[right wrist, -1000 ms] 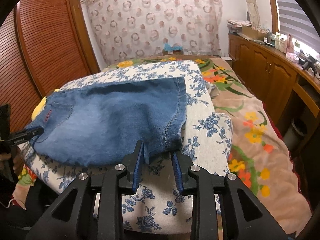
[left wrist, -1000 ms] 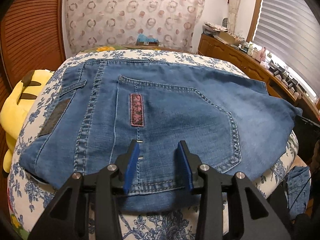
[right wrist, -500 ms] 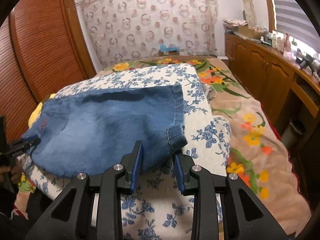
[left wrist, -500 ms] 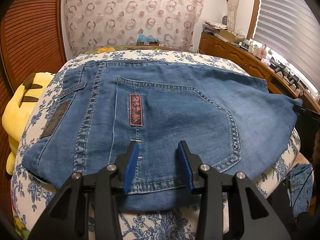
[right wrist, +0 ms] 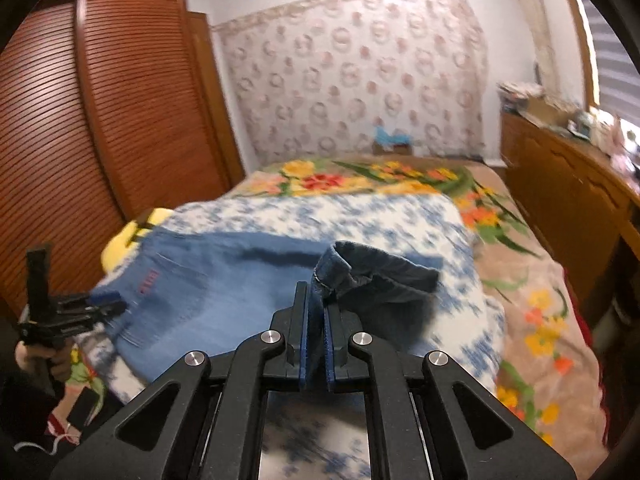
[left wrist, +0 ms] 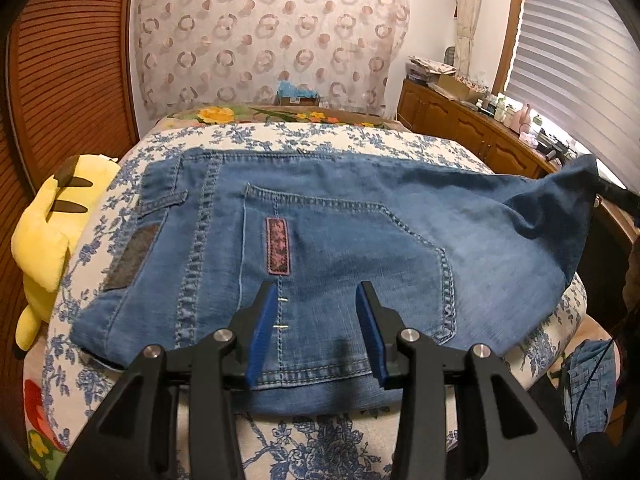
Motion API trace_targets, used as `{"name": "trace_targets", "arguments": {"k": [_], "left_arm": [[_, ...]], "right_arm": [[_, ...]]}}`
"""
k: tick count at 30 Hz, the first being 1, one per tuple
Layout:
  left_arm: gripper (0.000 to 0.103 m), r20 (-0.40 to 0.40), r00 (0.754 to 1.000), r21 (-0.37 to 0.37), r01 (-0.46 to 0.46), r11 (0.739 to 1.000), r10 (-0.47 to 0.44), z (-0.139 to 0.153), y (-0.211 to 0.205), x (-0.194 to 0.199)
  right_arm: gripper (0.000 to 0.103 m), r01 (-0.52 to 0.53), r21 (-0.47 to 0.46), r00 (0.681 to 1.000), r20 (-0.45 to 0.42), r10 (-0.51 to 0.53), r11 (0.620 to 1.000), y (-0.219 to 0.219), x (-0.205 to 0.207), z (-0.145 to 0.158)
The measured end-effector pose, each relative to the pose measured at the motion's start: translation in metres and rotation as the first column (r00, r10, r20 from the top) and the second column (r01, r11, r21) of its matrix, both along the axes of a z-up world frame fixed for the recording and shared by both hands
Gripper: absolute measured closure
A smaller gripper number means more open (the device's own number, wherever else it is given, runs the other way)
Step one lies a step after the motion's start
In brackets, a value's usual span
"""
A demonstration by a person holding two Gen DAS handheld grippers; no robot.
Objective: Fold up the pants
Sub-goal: 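Grasp the jeans leg cuff with the right gripper and lift it, then carry the lifted leg over the jeans body with the right gripper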
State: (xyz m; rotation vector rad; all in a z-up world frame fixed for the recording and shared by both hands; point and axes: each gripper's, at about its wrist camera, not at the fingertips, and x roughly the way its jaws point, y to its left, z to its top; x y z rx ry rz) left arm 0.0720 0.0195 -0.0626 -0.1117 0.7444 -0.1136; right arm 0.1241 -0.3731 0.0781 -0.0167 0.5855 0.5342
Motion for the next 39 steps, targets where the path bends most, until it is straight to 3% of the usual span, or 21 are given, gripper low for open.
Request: {"name": "trace_targets", "arguments": {"k": [7,16,20,29,31,33,35,39], "left_arm": [[0.063,0.039,0.999,0.007,-0.016,1.0,0.016,0.018,0.008,-0.008],[0.063,0.061,0.997,0.008,-0.046,0.999,0.045,0.025,0.025,-0.019],[0.063,0.058,0.996,0.001,-0.061,0.998,0.061,0.023,0.033,-0.021],[0.063,0.038,0.996,-0.017,-0.082,0.996,0.083,0.014,0.04,-0.022],[0.063,0.038,0.996,-0.019,-0.081,0.996,0.082,0.014,0.039,-0.021],[0.063,0.039,0.996,-0.021,-0.078,0.997,0.079,0.014,0.038,-0.021],[0.063,0.039,0.996,-0.02,-0.075,0.997,0.075,0.013,0.036,-0.02],[0.063,0.035,0.997,-0.023,-0.062,0.998,0.063,0.013,0.029,-0.017]], "right_arm": [[0.099,-0.15,-0.007,0.987,0.049,0.15,0.989,0.067,0.003,0.023],[0.099,-0.328,0.014,0.944,0.049,0.327,0.945,0.145,0.0,0.04],[0.099,-0.373,-0.005,0.928,0.021,0.373,0.928,0.169,0.0,0.032],[0.099,-0.414,-0.052,0.907,-0.108,0.407,0.909,0.188,0.007,-0.017],[0.094,-0.398,-0.078,0.913,-0.125,0.387,0.914,0.189,0.006,-0.024],[0.08,-0.396,-0.062,0.913,-0.132,0.386,0.916,0.185,0.005,-0.023],[0.072,-0.398,-0.051,0.912,-0.13,0.389,0.916,0.181,0.005,-0.02],[0.069,-0.379,-0.069,0.923,-0.093,0.372,0.923,0.172,0.0,-0.01]]}}
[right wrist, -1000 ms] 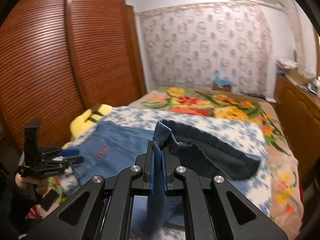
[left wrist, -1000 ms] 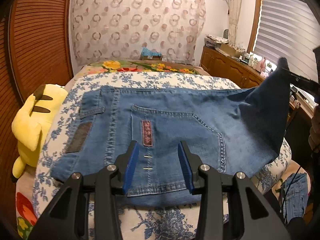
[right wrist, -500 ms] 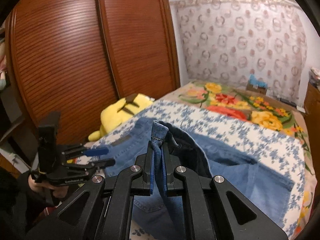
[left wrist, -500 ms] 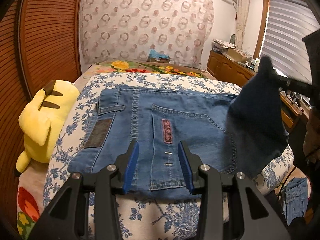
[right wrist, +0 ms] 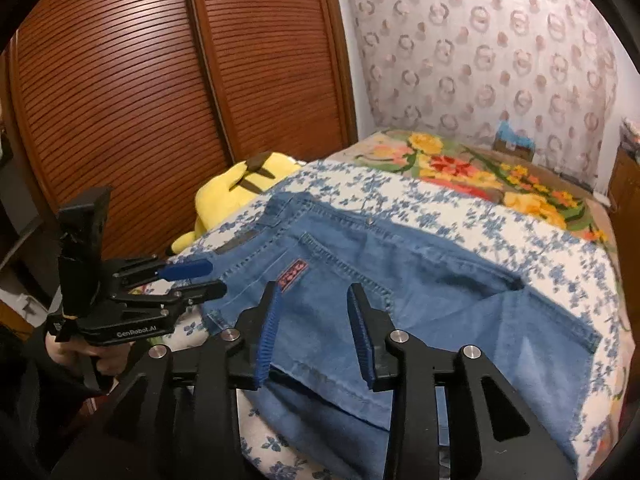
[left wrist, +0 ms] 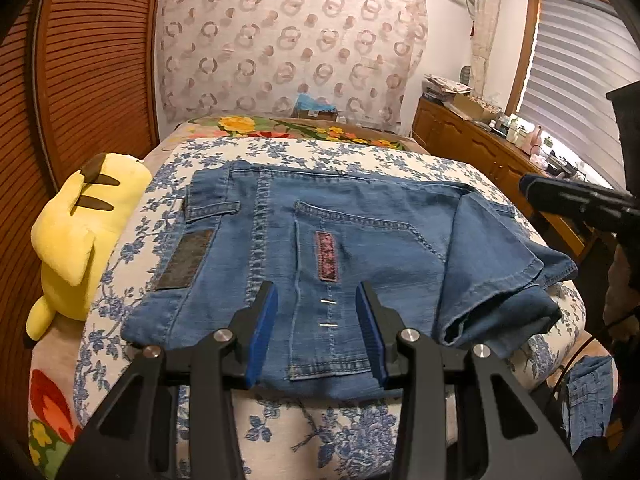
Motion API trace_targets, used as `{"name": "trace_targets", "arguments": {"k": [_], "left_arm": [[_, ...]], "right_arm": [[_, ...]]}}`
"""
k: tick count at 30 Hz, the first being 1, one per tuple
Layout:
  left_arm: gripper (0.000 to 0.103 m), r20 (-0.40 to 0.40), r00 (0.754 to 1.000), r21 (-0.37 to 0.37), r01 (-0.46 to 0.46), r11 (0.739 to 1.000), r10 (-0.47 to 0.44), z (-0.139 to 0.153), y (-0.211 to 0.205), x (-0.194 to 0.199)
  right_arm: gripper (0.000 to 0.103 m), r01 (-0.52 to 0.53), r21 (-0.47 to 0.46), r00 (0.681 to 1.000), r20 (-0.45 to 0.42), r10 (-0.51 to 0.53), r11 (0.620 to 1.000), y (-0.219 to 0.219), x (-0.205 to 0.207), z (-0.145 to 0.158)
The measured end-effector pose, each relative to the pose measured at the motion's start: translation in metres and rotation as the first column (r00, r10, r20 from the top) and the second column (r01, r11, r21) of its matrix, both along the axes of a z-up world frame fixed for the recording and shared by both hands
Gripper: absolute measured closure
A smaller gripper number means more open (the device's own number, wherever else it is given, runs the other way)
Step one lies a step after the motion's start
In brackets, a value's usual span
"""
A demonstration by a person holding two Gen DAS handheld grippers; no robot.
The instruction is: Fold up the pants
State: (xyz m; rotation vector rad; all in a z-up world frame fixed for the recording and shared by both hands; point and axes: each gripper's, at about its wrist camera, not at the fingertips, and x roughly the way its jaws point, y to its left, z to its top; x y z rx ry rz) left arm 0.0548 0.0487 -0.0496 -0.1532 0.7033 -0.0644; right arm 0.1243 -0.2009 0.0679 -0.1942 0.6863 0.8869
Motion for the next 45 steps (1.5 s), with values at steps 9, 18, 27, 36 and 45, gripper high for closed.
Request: {"name": "trace_targets", "arguments": {"k": [9,18,27,36,45], "left_arm": [[0.063,-0.013,0.998,0.0,0.063,0.998,-0.063,-0.003,-0.026,0.005],[0.063,-0.033,0.988,-0.022,0.148,0.989,-0.149,-0.012,-0.052,0.006],[0.063,-0.015,0.979,-0.046,0.202,0.978,-0.203,-0.01,-0.065,0.002],[0.063,-0.025,0.968,-0.059,0.248,0.967,-0.25,-0.014,-0.076,0.002],[0.064,-0.032,0.957,-0.06,0.285,0.957,-0.287,-0.02,-0.088,0.013]], "right_arm": [[0.063,0.063,-0.034,0.996,0.061,-0.061,0.997,-0.022,-0.003,0.005],[0.055,0.188,-0.08,0.982,0.041,-0.185,0.979,-0.069,0.012,-0.023],[0.055,0.244,-0.105,0.968,-0.037,-0.249,0.964,-0.1,0.019,-0.055],[0.055,0.245,-0.124,0.964,-0.076,-0.255,0.962,-0.101,0.019,-0.071],[0.055,0.242,-0.114,0.96,-0.114,-0.255,0.964,-0.103,0.023,-0.08]]}}
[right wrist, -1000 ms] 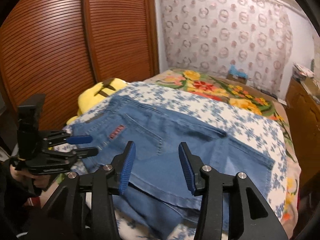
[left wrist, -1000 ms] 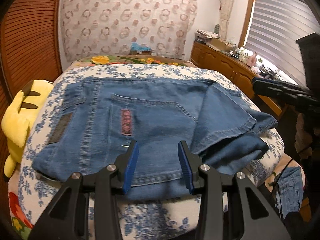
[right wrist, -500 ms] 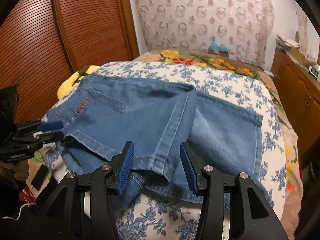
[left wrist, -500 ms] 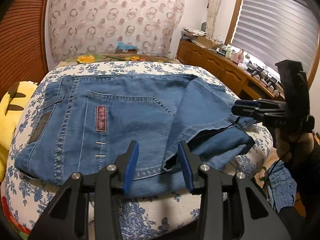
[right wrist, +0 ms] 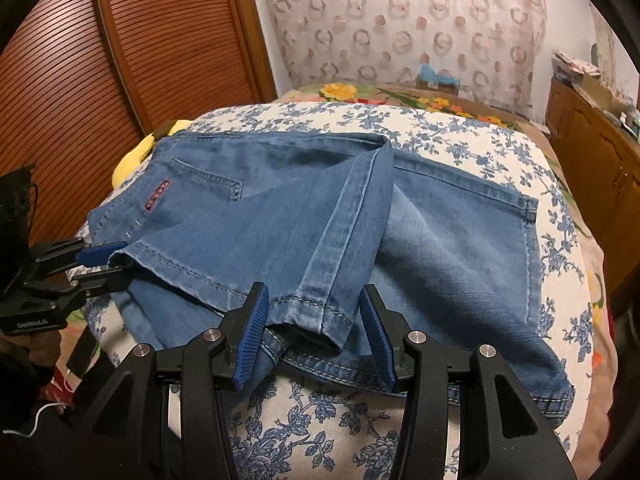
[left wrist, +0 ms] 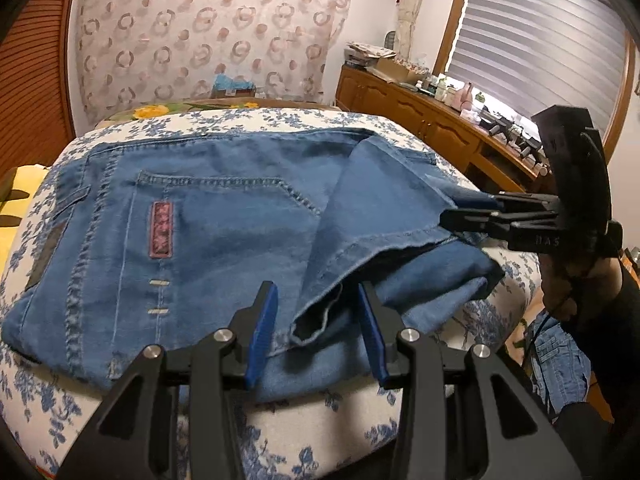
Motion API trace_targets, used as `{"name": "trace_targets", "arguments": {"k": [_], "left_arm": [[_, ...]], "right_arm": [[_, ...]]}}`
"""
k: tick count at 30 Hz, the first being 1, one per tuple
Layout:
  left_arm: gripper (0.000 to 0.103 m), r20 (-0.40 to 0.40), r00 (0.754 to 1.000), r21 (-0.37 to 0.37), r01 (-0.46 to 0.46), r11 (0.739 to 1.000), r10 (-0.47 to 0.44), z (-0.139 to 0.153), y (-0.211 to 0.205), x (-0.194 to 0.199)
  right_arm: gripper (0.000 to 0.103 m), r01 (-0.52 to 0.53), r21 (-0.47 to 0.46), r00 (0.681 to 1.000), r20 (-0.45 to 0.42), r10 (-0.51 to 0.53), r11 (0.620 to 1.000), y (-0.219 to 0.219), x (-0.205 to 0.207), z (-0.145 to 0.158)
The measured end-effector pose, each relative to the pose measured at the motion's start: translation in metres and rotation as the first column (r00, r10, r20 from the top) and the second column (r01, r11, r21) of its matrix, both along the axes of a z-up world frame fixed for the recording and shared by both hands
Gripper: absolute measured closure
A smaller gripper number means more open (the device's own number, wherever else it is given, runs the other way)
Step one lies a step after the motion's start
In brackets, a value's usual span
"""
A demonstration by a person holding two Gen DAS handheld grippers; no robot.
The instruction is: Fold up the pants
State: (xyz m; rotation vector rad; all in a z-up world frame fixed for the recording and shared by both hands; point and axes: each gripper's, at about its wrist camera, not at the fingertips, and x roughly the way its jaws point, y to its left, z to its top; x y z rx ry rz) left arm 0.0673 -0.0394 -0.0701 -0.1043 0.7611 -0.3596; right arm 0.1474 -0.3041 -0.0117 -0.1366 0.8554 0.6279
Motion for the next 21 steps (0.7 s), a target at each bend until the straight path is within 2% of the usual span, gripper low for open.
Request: {"name": "trace_targets", "arguments": {"k": [2,4,9,14,21], "left_arm": [[0.064,0.002,1.0,-0.016,0.012,1.0,-0.012,0.0,-0.001,0.006],[0.07,0.0,1.0,-0.02,0.015,1.0,-0.015,0.0,-0.002,0.011],[0.095,0.004,1.0,-0.025,0.022,0.999,-0.022,-0.001,-0.004,0.015],[0.1,0.03,0.999,-0.034,0.017,0.999,-0.016,0.012,0.003,0.008],[0.1,0.128,0.991,-0.054,-0.021,0.998,0.028,0.055,0.028,-0.014]], "right_arm": [[0.055,-0.002,0.005,1.0,-0.007,0.002,1.0,0.0,0.001,-0.001],[0.057,-0.011,0.013,1.0,-0.017,0.011,1.0,0.001,0.003,-0.001],[0.083,-0.051,0.025,0.998,-0.021,0.052,0.998,0.006,0.005,0.002],[0.087,-0.081,0.041,0.995,0.062,0.078,0.996,0.015,0.002,0.026],[0.087,-0.145,0.082,0.972,0.199,0.126,0.986,0.05,0.006,0.085]]}}
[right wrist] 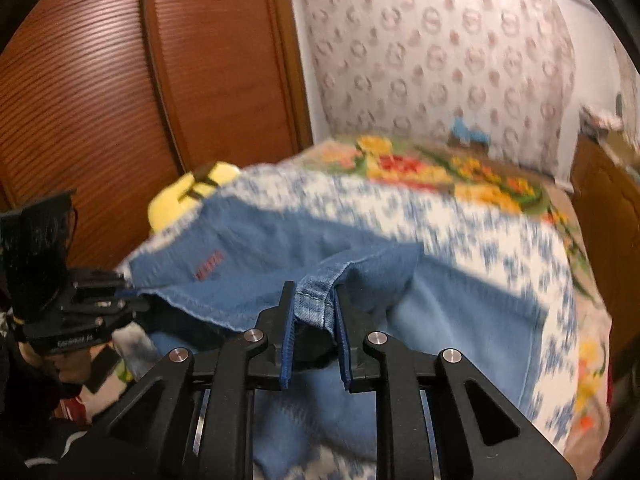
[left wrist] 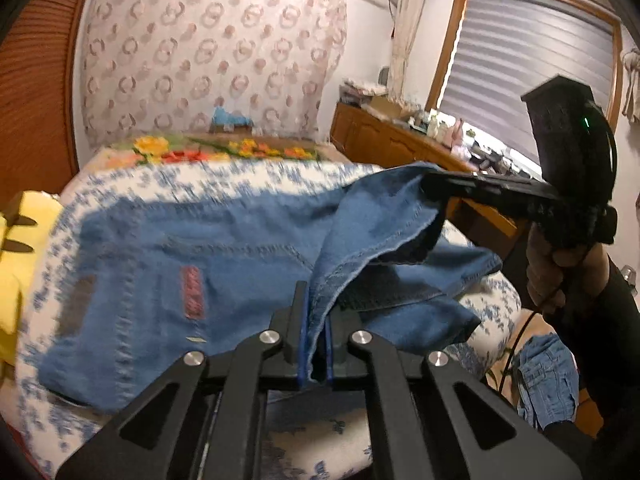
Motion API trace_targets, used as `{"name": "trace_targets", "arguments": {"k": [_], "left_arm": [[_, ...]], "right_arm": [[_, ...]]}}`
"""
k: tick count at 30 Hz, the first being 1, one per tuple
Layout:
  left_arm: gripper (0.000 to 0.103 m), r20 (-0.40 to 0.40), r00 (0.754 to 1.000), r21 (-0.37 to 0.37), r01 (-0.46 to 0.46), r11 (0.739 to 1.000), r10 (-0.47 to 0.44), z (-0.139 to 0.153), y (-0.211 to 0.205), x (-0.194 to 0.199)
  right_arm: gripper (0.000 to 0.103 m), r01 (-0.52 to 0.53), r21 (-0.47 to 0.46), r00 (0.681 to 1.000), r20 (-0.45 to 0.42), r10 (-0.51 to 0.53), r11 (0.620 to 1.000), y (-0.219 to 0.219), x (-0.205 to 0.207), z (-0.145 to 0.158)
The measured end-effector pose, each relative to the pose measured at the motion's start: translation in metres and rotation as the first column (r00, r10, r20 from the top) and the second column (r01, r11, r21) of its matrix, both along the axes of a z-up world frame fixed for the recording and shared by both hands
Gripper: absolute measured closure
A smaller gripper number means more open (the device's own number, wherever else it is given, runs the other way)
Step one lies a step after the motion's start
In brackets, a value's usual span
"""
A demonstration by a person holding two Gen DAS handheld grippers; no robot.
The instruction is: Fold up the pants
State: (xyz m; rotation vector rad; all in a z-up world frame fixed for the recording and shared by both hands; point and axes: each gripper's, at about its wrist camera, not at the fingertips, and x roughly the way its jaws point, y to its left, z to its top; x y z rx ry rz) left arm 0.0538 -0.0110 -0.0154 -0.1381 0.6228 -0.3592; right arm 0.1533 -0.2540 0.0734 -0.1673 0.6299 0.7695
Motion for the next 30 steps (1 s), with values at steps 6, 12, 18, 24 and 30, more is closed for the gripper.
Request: {"name": "trace_targets", "arguments": {"k": [6,12,18,24,30], "left_arm": [[0.101,0.057,0.997,0.019,-0.058,0.998,0.057,0.028,0.033,-0.013],[0.101,0.089,0.988,0.037,-0.131,0.991,0.128,0.045,0.071,-0.022],[0.1,0.078,0.979,0.041,-0.192,0.98,0.189,0.044,0.102,-0.025],[0.1,0.051,0.972,0.049,-0.232,0.971,0.23,0.031,0.125,-0.028],[0.1,-0.003,0.966,0.039,-0.257,0.966,0.257,0.007,0.141,-0.022]], "right_arm": [[0.088,-0.071,0.018,0.995,0.073,0.07,0.997,0.049,0.008,0.039],[0.088,-0.11,-0.02,0.985,0.133,0.112,0.994,0.102,0.015,0.052],[0.088,-0.158,-0.065,0.972,0.168,0.167,0.985,0.159,0.021,0.053],[0.088,-0.197,-0.087,0.967,0.15,0.208,0.977,0.209,0.029,0.04],[0.088,-0.214,-0.13,0.967,0.114,0.229,0.968,0.243,0.039,0.018]]}}
